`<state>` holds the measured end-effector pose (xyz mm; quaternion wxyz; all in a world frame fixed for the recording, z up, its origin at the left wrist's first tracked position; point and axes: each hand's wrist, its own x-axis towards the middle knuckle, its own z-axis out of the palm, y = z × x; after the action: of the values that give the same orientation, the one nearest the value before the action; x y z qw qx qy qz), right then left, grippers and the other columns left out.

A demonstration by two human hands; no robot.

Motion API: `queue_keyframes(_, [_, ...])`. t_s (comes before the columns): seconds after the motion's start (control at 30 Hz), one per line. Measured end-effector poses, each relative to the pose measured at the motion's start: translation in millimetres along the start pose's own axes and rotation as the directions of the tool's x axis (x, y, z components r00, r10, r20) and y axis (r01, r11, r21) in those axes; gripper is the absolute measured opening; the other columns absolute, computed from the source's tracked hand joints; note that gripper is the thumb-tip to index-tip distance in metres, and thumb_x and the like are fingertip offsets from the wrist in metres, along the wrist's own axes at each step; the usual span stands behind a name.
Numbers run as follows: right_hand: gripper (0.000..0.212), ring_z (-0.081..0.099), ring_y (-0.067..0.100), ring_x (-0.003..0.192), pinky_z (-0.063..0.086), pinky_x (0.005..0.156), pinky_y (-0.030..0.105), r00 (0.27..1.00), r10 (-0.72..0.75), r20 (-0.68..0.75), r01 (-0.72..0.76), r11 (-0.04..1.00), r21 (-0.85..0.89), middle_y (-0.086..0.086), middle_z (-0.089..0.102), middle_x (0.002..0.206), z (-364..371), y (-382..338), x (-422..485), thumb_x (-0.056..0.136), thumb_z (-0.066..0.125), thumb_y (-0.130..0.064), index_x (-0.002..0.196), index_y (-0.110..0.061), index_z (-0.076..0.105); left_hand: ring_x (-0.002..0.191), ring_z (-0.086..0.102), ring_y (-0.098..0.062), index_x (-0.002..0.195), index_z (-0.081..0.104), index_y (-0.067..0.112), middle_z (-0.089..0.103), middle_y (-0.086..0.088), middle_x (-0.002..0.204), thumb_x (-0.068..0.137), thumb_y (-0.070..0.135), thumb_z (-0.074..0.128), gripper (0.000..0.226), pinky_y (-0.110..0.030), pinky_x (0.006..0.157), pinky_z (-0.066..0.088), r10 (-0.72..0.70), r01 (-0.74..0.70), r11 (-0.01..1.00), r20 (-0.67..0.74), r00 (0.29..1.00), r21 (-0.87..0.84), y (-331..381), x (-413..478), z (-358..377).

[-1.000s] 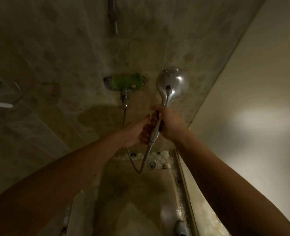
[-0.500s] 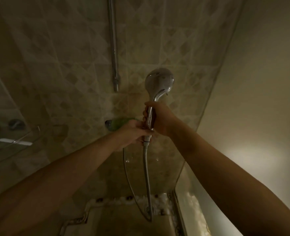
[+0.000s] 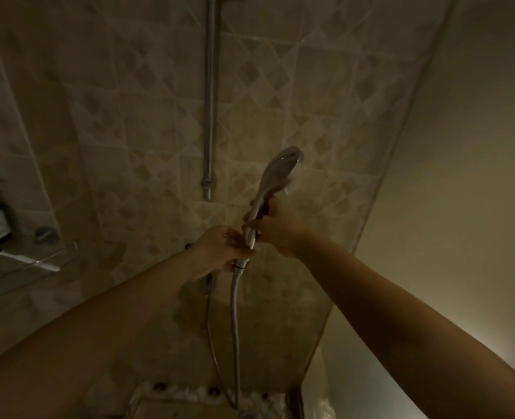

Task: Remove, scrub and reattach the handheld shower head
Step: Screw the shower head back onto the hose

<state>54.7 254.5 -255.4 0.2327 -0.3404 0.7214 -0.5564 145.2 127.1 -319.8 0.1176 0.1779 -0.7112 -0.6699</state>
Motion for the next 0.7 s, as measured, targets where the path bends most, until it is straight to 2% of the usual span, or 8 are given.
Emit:
queue_keyframes(0.07, [0.051,0.064,0.037,0.113,0.058,0.089,0.054,0.994,-0.055,-0.092,0.051,0.998,-0.042,0.019,0.062,0.119,8.8,-6.5,-0.4,0.084,0.072,0.004,0.128,-0.004,0.049,0.078,0.075,-0.031,0.104,0.061,0.0,0.075,-0.015,0.09,0.065,0.006,0.089,0.048,-0.042,0.066,0.061,0.073,-0.068,0.993,-0.049,0.996,0.098,4.7,-4.1,-6.8])
queue_keyframes(0.17, [0.054,0.067,0.033,0.107,0.059,0.086,0.053,0.978,-0.134,-0.157,0.121,0.988,-0.093,0.014,0.066,0.115,27.9,-23.4,0.7,0.077,0.083,-0.007,0.122,-0.009,0.055,0.079,0.075,-0.027,0.108,0.063,0.001,0.075,-0.01,0.089,0.067,-0.001,0.086,0.047,-0.045,0.073,0.061,0.2,-0.19,0.965,-0.04,0.979,0.183,16.7,-8.3,-25.4])
queue_keyframes(0.23, [0.046,0.07,0.03,0.099,0.06,0.084,0.052,0.963,-0.2,-0.183,0.172,0.973,-0.156,0.009,0.069,0.107,42.2,-35.5,2.2,0.074,0.087,-0.013,0.109,-0.016,0.058,0.076,0.073,-0.009,0.116,0.063,0.005,0.073,0.0,0.087,0.07,-0.014,0.078,0.052,-0.032,0.068,0.061,0.269,-0.27,0.946,0.032,0.963,0.176,27.2,-10.7,-39.6])
queue_keyframes(0.3, [0.038,0.072,0.031,0.091,0.06,0.079,0.055,0.947,-0.244,-0.208,0.206,0.96,-0.189,0.007,0.07,0.096,53.0,-48.1,4.4,0.073,0.088,-0.014,0.094,-0.021,0.057,0.073,0.07,0.001,0.115,0.061,0.008,0.068,-0.002,0.088,0.073,-0.022,0.07,0.053,-0.02,0.063,0.057,0.294,-0.306,0.938,0.09,0.951,0.165,39.7,-12.1,-51.2])
queue_keyframes(0.43, [0.035,0.069,0.047,0.093,0.059,0.078,0.06,0.943,-0.251,-0.22,0.222,0.964,-0.147,0.027,0.064,0.091,62.4,-75.7,4.7,0.078,0.083,-0.008,0.101,0.003,0.059,0.083,0.071,-0.006,0.11,0.061,-0.001,0.069,-0.007,0.097,0.078,-0.018,0.068,0.037,-0.027,0.07,0.059,0.323,-0.356,0.905,0.168,0.931,0.231,65.2,-11.9,-77.9])
queue_keyframes(0.53, [0.033,0.072,0.038,0.095,0.063,0.079,0.049,0.968,-0.193,-0.158,0.188,0.981,-0.052,0.02,0.065,0.096,58.2,-99.2,2.1,0.081,0.077,0.002,0.109,0.002,0.06,0.099,0.072,-0.023,0.117,0.064,0.001,0.073,-0.015,0.107,0.077,-0.005,0.077,0.042,-0.045,0.083,0.06,0.312,-0.367,0.883,0.217,0.925,0.292,86.8,-7.5,-101.5])
queue_keyframes(0.63, [0.042,0.069,0.039,0.104,0.061,0.085,0.052,0.973,-0.188,-0.133,0.186,0.982,-0.031,0.027,0.064,0.113,52.3,-121.7,7.8,0.081,0.074,0.008,0.119,0.003,0.058,0.101,0.071,-0.03,0.118,0.067,0.01,0.074,-0.013,0.108,0.074,0.0,0.081,0.047,-0.054,0.088,0.056,0.309,-0.387,0.875,0.279,0.909,0.293,112.0,2.0,-120.4])
queue_keyframes(0.7, [0.04,0.069,0.042,0.105,0.06,0.084,0.054,0.964,-0.224,-0.14,0.221,0.975,-0.039,0.027,0.061,0.11,46.8,-133.4,16.2,0.082,0.072,0.009,0.12,0.003,0.058,0.101,0.071,-0.031,0.114,0.068,0.013,0.074,-0.014,0.107,0.075,0.001,0.08,0.043,-0.056,0.091,0.054,0.33,-0.426,0.849,0.314,0.89,0.312,130.7,10.9,-124.0])
